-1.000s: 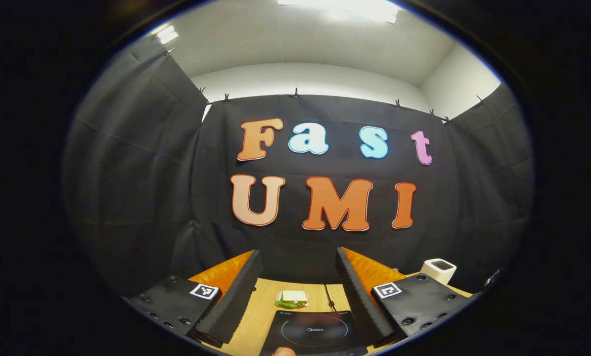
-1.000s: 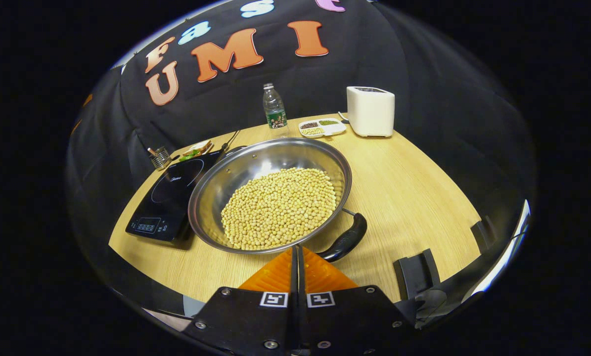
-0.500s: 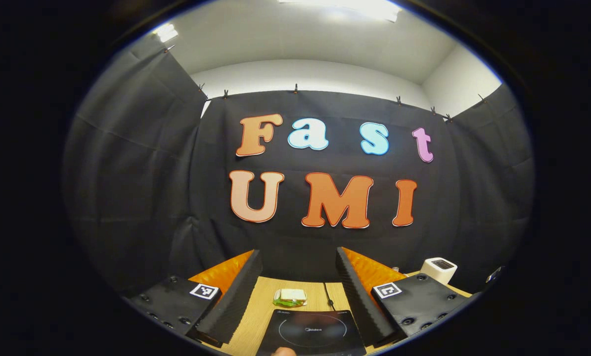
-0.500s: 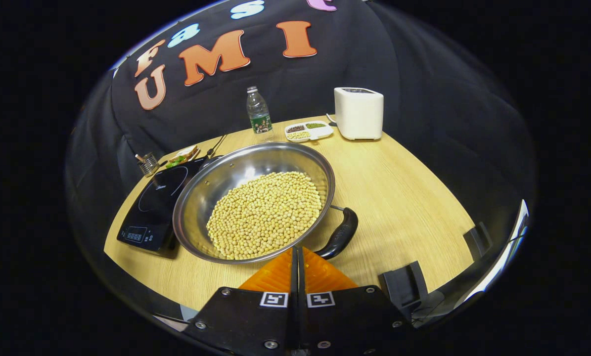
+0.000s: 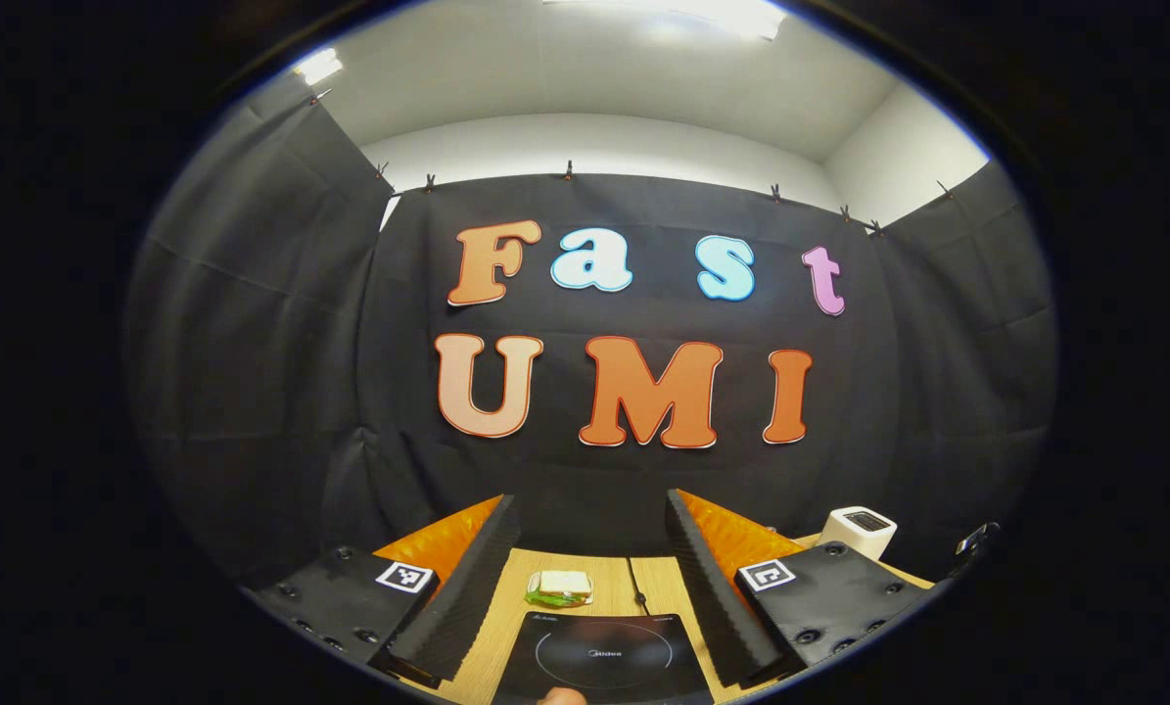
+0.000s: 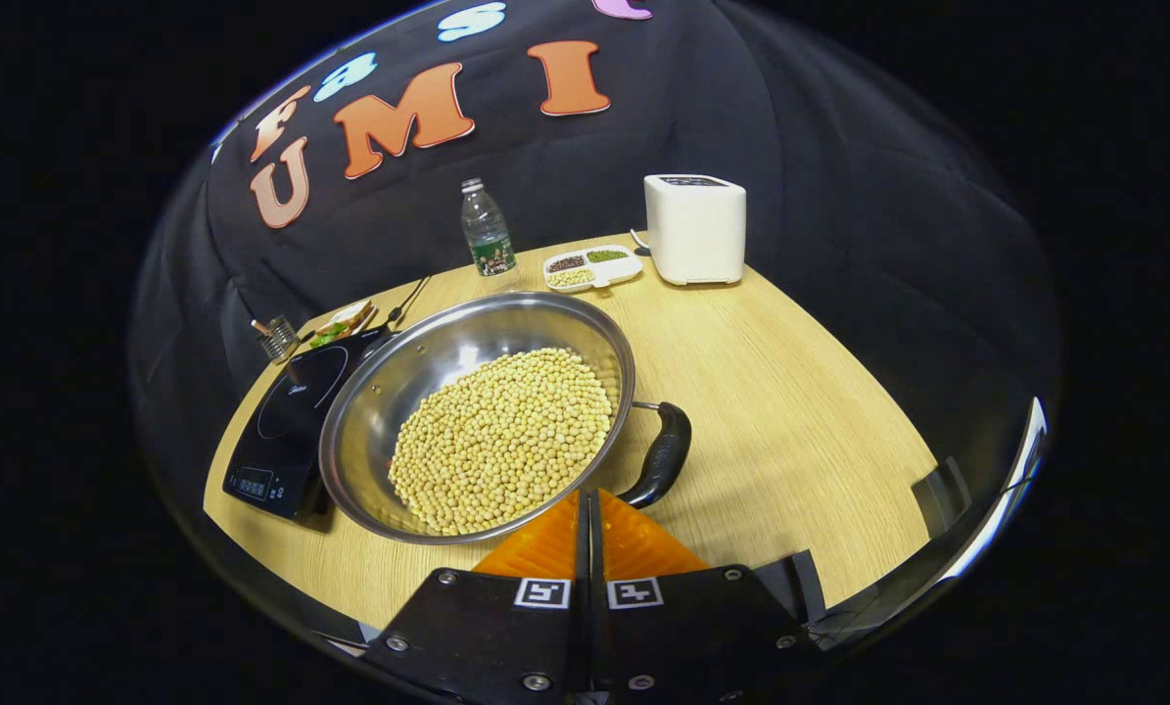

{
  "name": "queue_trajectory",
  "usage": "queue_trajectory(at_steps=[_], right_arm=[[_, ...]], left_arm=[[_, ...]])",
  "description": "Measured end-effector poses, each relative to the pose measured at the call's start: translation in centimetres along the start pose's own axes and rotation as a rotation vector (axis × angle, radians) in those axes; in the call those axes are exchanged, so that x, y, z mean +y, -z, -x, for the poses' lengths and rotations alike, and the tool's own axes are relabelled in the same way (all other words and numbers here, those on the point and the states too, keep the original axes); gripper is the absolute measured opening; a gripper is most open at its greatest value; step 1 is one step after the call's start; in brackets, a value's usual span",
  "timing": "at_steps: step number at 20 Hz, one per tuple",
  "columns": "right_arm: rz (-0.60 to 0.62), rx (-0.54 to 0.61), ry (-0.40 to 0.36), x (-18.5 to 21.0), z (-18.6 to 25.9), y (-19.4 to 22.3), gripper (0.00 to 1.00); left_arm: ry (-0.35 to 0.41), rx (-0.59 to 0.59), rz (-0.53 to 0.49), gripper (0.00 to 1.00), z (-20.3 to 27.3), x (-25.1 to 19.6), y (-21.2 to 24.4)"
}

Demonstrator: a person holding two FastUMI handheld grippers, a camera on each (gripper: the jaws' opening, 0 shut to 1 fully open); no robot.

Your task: First push the handle of the pot to place it horizontally, then grasp the pot with both hands and set it on the induction cooktop.

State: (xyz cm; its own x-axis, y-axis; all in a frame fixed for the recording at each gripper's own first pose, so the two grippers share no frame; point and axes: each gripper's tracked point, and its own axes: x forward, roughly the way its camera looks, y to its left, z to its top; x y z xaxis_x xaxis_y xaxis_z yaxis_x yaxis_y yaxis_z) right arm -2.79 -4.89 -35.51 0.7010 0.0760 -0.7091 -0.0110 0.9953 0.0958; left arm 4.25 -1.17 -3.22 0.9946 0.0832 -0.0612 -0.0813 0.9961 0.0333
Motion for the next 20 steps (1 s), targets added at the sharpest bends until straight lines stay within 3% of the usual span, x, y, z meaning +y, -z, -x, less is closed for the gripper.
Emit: queue_trajectory(at_steps=[20], right_arm=[[-0.011, -0.013, 0.058, -2.2, -4.6, -4.1, 0.00]], left_arm=[[-0.045, 0.070, -0.021, 0.98, -4.1, 0.3, 3.8]])
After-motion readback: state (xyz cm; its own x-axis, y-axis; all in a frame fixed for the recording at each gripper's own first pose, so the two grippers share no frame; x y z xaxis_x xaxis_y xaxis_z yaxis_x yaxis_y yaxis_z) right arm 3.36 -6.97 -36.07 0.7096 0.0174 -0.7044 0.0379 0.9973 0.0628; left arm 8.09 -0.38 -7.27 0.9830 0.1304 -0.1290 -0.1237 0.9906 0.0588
